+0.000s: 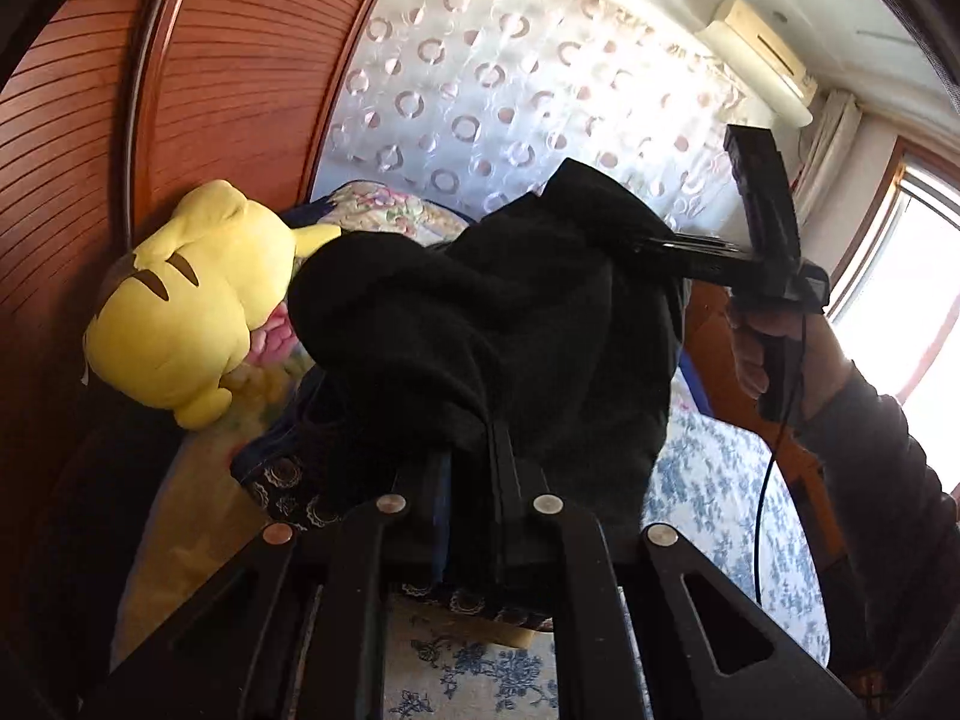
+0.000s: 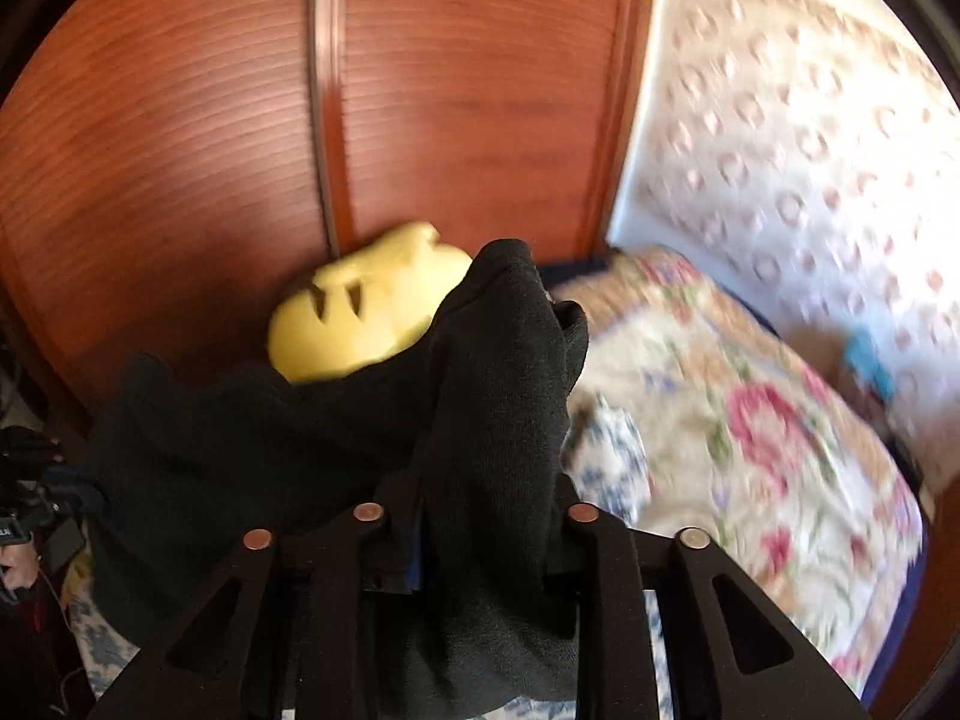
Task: Fold small clothes
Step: 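Lower the shirt onto the folded clothes stack and open both grippers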
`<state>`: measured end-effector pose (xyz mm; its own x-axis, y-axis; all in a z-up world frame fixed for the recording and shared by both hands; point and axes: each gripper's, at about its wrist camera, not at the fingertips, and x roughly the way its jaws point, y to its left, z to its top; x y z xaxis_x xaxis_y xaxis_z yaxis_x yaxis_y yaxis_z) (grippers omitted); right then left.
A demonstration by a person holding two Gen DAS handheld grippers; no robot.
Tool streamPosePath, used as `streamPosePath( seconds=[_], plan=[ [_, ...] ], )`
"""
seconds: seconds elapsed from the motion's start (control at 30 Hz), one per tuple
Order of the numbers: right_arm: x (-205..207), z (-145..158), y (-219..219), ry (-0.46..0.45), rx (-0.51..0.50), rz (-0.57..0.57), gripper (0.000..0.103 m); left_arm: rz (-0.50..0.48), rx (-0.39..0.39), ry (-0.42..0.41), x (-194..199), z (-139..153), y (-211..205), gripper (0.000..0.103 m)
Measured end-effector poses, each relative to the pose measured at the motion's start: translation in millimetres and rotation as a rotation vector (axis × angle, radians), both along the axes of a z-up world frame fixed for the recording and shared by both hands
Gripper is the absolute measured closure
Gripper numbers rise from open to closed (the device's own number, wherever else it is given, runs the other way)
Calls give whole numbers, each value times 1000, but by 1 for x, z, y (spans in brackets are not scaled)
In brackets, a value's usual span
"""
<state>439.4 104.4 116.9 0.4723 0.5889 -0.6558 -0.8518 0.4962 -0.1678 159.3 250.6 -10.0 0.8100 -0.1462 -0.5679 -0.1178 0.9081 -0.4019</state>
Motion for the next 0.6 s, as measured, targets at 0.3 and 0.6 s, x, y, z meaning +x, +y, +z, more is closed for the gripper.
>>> streamPosePath(
  seconds=[0.3,0.6],
  plan=[
    [-44,-2,-26,-71,145,-133,42,-7,204,2,-3,9,-21,48],
    [-136,-35,-99,-59,272,-192,40,-18,350,-98,-22,36,-59,22]
  ],
)
